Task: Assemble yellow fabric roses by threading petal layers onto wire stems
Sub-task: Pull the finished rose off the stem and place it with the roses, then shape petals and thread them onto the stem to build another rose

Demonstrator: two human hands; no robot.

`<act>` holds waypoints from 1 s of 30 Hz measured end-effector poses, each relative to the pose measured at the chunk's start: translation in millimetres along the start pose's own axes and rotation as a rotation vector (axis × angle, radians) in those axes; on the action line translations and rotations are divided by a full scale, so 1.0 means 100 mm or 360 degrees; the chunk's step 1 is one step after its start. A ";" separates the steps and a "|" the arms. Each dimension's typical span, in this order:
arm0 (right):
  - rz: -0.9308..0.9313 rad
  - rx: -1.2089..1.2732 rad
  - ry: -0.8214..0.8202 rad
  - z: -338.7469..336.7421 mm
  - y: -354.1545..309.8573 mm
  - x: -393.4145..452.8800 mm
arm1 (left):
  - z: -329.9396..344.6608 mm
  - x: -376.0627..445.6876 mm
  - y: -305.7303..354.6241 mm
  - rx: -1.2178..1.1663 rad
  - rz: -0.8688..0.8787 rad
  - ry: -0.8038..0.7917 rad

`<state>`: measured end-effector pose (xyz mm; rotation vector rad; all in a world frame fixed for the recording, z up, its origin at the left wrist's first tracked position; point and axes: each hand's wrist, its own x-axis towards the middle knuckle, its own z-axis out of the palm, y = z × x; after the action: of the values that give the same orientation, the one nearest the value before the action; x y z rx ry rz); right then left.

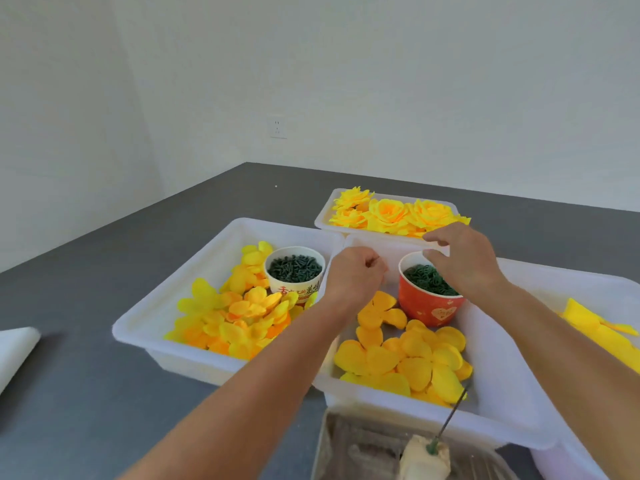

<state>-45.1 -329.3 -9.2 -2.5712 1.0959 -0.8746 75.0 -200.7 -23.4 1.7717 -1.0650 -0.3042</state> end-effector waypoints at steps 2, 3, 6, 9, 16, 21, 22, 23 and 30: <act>-0.0042 0.0131 -0.0050 -0.01 -0.15 -0.19 | -0.13 -0.05 -0.06 0.0029 0.0000 -0.0006; -0.0045 0.0179 -0.0073 -0.02 -0.20 -0.27 | -0.19 -0.08 -0.10 0.0024 -0.0020 -0.0002; -0.0013 0.0272 -0.0088 -0.06 -0.30 -0.46 | -0.35 -0.17 -0.23 -0.0060 -0.0096 0.0031; 0.0082 0.0381 -0.0076 -0.12 -0.34 -0.60 | -0.46 -0.28 -0.28 -0.0079 -0.0106 0.0035; 0.0343 0.0864 -0.0148 -0.24 -0.38 -0.96 | -0.64 -0.47 -0.17 -0.0058 -0.0076 0.0105; 0.0361 0.1070 -0.0260 -0.21 -0.44 -1.07 | -0.85 -0.58 -0.18 -0.0045 -0.0096 0.0175; 0.0353 0.1083 -0.0276 -0.21 -0.46 -1.06 | -0.91 -0.58 -0.19 -0.0033 -0.0106 0.0193; 0.0344 0.1089 -0.0290 -0.20 -0.48 -1.05 | -0.99 -0.58 -0.21 -0.0027 -0.0118 0.0212; 0.0235 0.1171 -0.0480 -0.07 -0.73 -0.82 | -1.30 -0.51 -0.39 0.0044 -0.0206 0.0324</act>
<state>-51.2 -219.2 -10.0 -1.9013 0.6880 -0.6583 147.4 -75.3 -9.5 1.8566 -0.8156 -0.1842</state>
